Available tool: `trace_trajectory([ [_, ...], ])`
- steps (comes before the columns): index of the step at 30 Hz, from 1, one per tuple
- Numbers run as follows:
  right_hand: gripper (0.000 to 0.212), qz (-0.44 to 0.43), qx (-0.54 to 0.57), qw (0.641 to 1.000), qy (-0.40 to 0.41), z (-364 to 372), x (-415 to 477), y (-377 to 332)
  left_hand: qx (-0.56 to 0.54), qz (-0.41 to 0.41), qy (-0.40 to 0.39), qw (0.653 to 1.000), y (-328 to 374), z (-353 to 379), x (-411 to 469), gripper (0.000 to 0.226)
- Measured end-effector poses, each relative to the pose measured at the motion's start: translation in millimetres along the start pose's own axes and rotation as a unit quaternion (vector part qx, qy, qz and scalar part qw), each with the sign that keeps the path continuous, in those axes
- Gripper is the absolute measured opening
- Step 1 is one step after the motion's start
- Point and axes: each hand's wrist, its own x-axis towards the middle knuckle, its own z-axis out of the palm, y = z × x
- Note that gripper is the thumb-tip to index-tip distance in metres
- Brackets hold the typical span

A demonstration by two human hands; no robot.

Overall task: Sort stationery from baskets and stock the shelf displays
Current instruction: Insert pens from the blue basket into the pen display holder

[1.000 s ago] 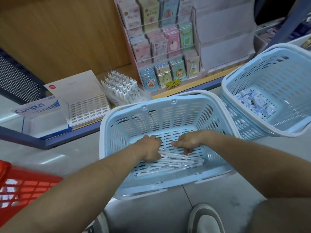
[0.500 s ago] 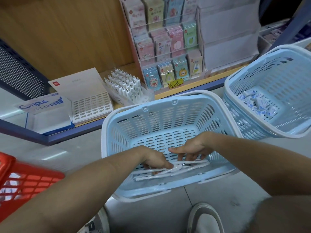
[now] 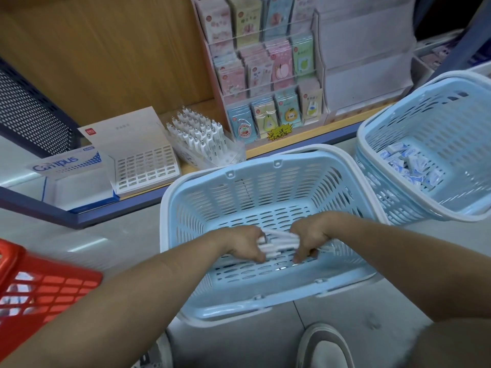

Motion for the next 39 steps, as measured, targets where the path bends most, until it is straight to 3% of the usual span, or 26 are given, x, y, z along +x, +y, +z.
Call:
trace_trajectory([
  [4,0.023,-0.012,0.027,0.977,0.213,-13,-8,-5,-0.064,-0.005,0.188,0.980,-8,-17,2,0.021],
  [7,0.027,-0.015,0.020,0.964,0.263,-16,-19,-10,-0.084,-0.009,0.242,0.967,-12,-17,1,0.025],
  [10,0.031,-0.010,-0.005,0.968,0.252,-15,-31,-10,-0.054,0.006,0.208,0.977,-12,-16,3,0.039],
  [13,0.029,-0.028,0.041,0.967,0.249,-18,-49,-9,-0.109,0.008,0.164,0.980,-9,-29,-4,0.019],
  [16,0.022,-0.067,0.149,0.950,0.265,-25,-69,-6,-0.164,-0.005,0.066,0.984,-5,-50,-26,0.015],
  [19,0.021,-0.142,0.314,0.896,0.280,-32,-83,-2,-0.222,0.024,0.000,0.975,0,-76,-56,0.009],
  [23,0.029,-0.237,0.521,0.769,0.286,-36,-84,0,-0.352,0.063,0.006,0.934,6,-110,-94,0.020],
  [25,0.027,-0.260,0.581,0.721,0.273,-37,-83,-2,-0.381,0.082,0.097,0.916,7,-121,-103,0.020],
  [27,0.025,-0.269,0.606,0.698,0.271,-36,-82,-4,-0.352,0.074,0.235,0.903,8,-126,-103,0.013],
  [30,0.021,-0.275,0.613,0.686,0.279,-33,-77,-8,-0.152,0.003,0.320,0.935,5,-120,-94,0.014],
  [32,0.013,-0.278,0.629,0.669,0.281,-33,-77,-10,-0.031,-0.043,0.311,0.949,3,-113,-88,0.023],
  [35,0.005,-0.291,0.648,0.647,0.277,-32,-79,-8,0.041,-0.073,0.285,0.955,6,-115,-88,0.032],
  [37,0.008,-0.306,0.671,0.618,0.274,-35,-86,-12,0.032,-0.072,0.224,0.971,3,-119,-91,0.037],
  [39,0.022,-0.311,0.701,0.580,0.275,-44,-94,-20,-0.077,-0.034,0.180,0.980,-1,-120,-96,0.042],
])
